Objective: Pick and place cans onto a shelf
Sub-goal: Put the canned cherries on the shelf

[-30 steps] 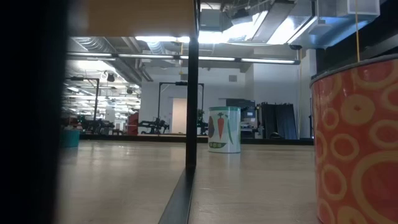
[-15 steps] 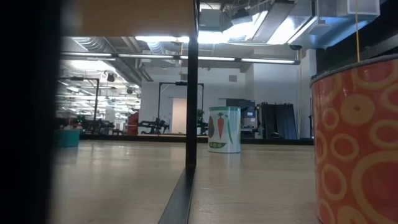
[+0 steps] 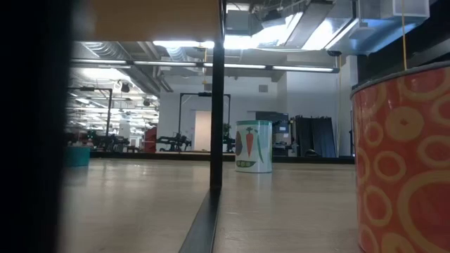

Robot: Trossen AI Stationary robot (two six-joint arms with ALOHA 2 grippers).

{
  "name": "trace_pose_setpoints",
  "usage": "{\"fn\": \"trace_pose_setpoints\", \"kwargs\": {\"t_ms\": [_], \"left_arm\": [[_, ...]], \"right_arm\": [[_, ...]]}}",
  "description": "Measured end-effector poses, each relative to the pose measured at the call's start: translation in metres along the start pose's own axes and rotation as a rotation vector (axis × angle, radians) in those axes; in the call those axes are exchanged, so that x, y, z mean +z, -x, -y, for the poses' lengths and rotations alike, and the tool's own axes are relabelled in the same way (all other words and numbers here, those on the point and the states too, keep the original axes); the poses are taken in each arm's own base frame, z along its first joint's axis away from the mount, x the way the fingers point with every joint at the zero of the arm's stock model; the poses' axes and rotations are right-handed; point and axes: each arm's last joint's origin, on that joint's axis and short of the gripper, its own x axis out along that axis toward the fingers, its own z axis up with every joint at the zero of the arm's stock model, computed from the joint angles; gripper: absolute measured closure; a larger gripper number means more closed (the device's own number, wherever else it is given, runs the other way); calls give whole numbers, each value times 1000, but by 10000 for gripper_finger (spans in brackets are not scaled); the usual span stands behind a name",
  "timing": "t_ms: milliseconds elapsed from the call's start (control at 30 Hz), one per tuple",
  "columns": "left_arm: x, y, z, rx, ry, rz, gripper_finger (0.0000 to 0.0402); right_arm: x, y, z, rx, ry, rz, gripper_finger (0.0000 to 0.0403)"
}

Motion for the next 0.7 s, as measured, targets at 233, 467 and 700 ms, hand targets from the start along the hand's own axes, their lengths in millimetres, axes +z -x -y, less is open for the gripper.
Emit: {"fn": "trace_pose_setpoints", "kwargs": {"t_ms": [233, 467, 700], "left_arm": [[-6, 0, -2, -3, 145, -169, 401], [-8, 1, 5, -84, 140, -249, 401], [-7, 2, 10, -131, 137, -227, 401]], "right_arm": [[0, 0, 0, -1, 0, 2, 331], [1, 0, 0, -1, 1, 8, 331], [1, 0, 0, -1, 1, 8, 331]]}}
